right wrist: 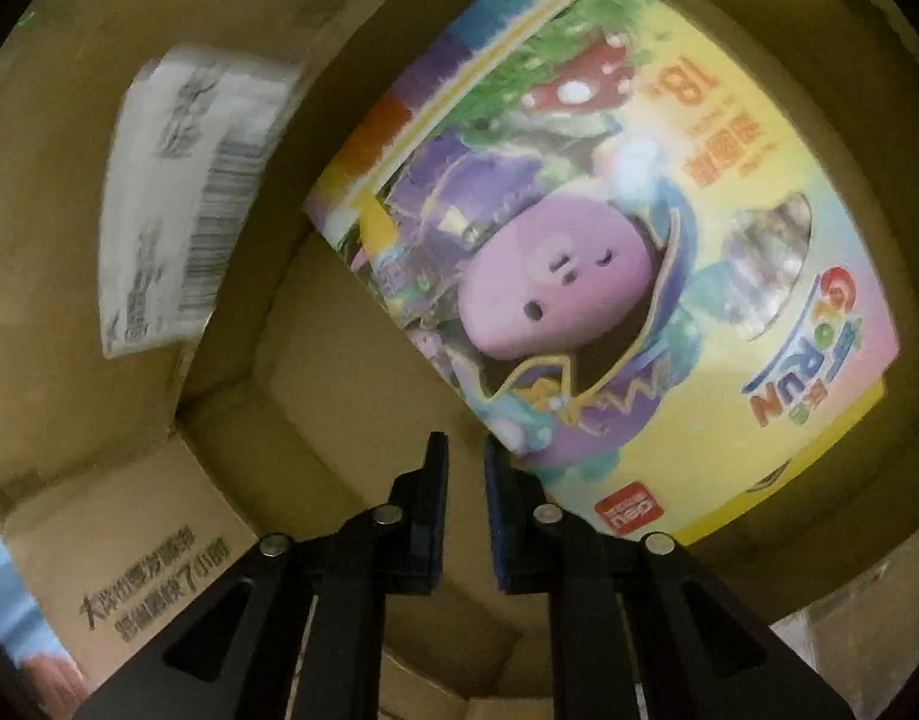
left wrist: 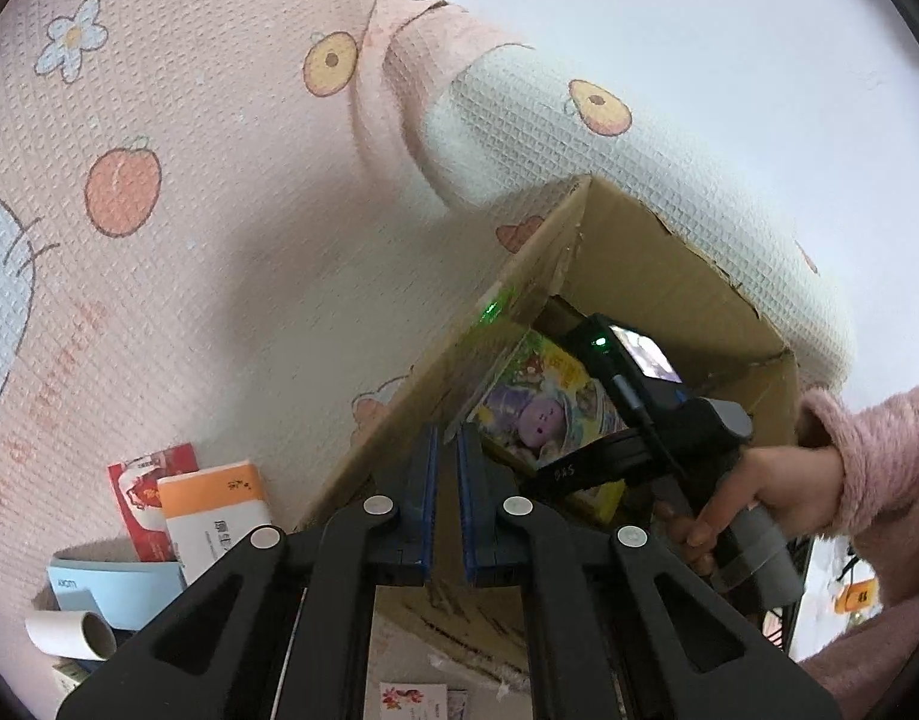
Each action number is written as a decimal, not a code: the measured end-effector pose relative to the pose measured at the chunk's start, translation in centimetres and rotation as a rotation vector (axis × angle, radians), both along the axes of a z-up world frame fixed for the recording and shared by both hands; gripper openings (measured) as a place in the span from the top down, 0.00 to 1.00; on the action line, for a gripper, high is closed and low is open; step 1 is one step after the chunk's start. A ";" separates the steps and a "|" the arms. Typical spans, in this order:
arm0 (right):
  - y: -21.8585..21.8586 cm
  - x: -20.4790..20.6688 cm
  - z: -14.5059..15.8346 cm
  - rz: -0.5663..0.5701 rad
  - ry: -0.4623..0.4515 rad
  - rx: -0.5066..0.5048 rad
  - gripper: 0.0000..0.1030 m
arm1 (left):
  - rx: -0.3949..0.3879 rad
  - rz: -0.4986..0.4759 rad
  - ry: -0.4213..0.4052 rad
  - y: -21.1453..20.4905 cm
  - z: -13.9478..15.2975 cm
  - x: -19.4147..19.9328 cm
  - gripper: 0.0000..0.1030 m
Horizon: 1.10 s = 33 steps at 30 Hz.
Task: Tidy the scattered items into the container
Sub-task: 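Lower the pastel box into the cardboard box and open both tools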
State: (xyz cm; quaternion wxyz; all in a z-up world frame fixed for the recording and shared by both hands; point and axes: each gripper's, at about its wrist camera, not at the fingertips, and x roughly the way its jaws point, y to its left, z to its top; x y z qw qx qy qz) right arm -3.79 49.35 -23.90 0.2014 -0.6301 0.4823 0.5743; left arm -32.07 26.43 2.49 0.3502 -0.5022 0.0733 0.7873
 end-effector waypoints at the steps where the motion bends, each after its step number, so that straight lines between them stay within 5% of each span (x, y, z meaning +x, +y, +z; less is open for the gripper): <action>1: 0.3 0.3 0.4 -0.014 -0.010 0.037 0.91 | -0.002 0.003 0.002 0.2 0.0 0.0 0.93; 6: 0.8 1.4 3.1 -0.055 -0.004 0.150 0.94 | -0.005 -0.002 -0.001 1.8 0.5 0.2 0.93; 8: 0.0 1.1 5.4 0.003 0.065 0.165 0.94 | 0.003 -0.011 -0.011 2.7 0.9 0.4 0.92; 13: -1.9 1.7 13.0 0.157 0.221 0.354 0.92 | 0.031 -0.021 -0.053 4.6 1.2 0.9 0.67; 16: -2.3 3.3 15.2 0.120 0.235 0.413 0.76 | 0.063 -0.033 -0.137 5.9 0.7 1.1 0.65; 18: -0.5 4.0 16.2 0.102 0.223 0.449 0.55 | 0.047 -0.031 -0.189 7.1 0.0 1.3 0.62; 24: 2.7 5.8 18.8 0.138 0.247 0.639 0.55 | -0.055 -0.012 -0.357 11.9 -3.7 1.9 0.62; 33: 2.6 6.8 22.2 0.159 0.298 0.790 0.43 | -0.257 0.206 -0.632 14.9 -13.7 0.6 0.62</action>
